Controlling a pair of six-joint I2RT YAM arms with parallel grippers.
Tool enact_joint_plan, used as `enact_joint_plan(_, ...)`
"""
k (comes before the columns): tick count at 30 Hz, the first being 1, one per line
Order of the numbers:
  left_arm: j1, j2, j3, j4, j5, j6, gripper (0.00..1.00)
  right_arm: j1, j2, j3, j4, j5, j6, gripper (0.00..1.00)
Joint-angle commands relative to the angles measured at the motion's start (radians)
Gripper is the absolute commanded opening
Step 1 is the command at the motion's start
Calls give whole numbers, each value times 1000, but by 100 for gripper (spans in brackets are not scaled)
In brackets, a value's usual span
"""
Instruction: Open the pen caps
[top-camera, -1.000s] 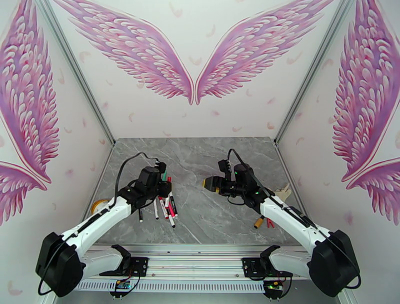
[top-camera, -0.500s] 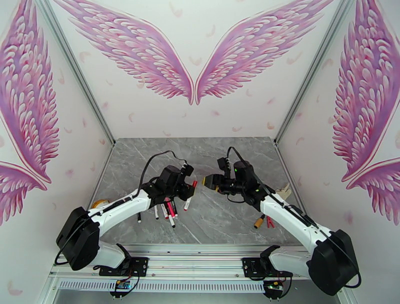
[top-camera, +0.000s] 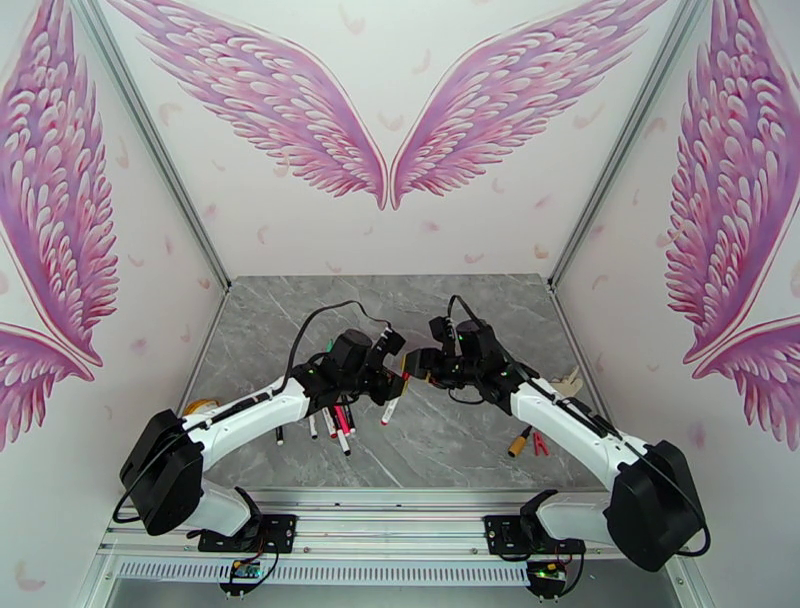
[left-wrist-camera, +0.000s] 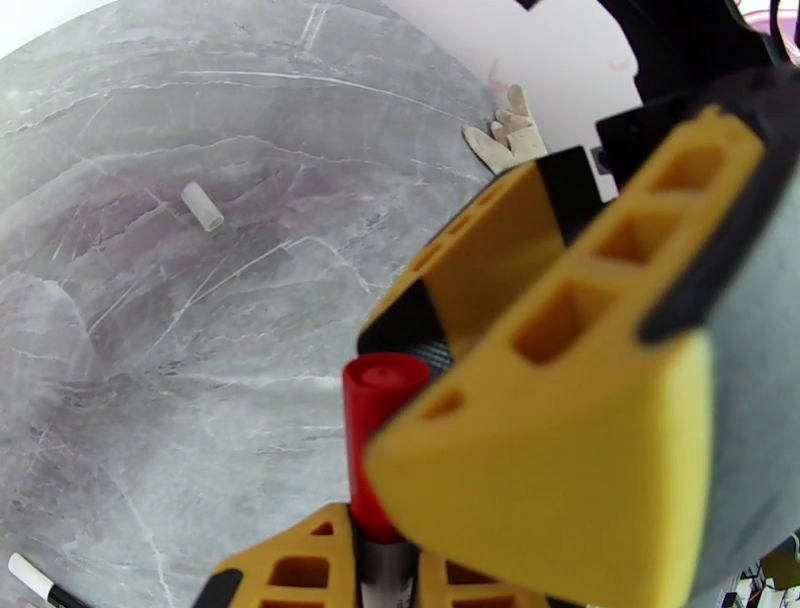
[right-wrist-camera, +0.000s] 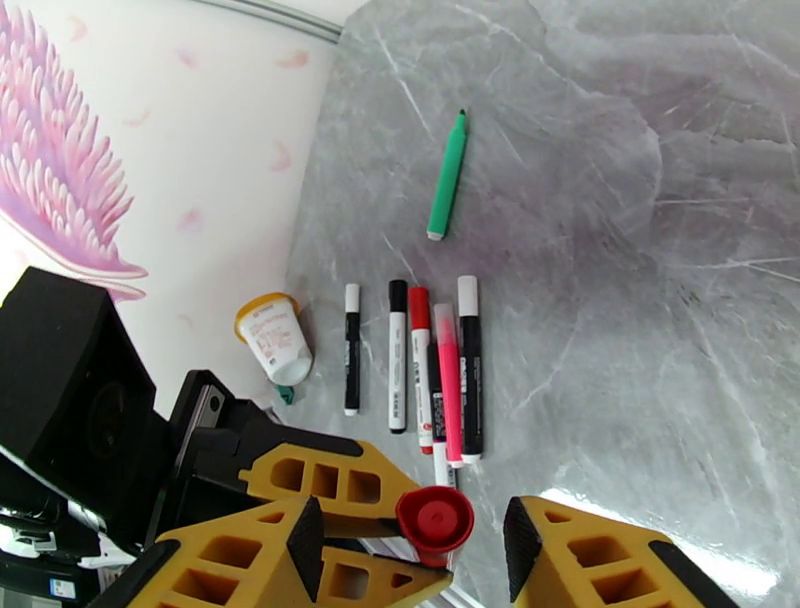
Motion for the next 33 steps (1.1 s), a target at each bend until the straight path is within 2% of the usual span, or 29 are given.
enact_joint_plan(1,-7,9,45,26,27,3,11,13,24,35,-10,11,9,49)
enact_joint_plan(5,-8,15,52,28,24,1,11,24,38,38,-5,6,6,41)
enact_joint_plan(9,-10,18,51,34,26,-7,13,28,41,37,-5,11,8,29)
enact_joint_plan(15,-10,16,10,48,39,-15,30,31,21,38,-8,35,10,14)
enact_joint_plan(19,-10,8,-35,82,58,-36,37,30,9,40,-10,41,14,13)
enact_joint_plan(25,-10,1,-68,65,52,-28,37,29,1,42,-30,56,5,13)
enact_joint_plan(29,-10,-2,-73,66,48,-30,29,29,0,42,-29,47,6,13)
enact_joint_plan(33,-11,-2,-72,51,55,-22,27,29,-7,40,-42,64,-2,13)
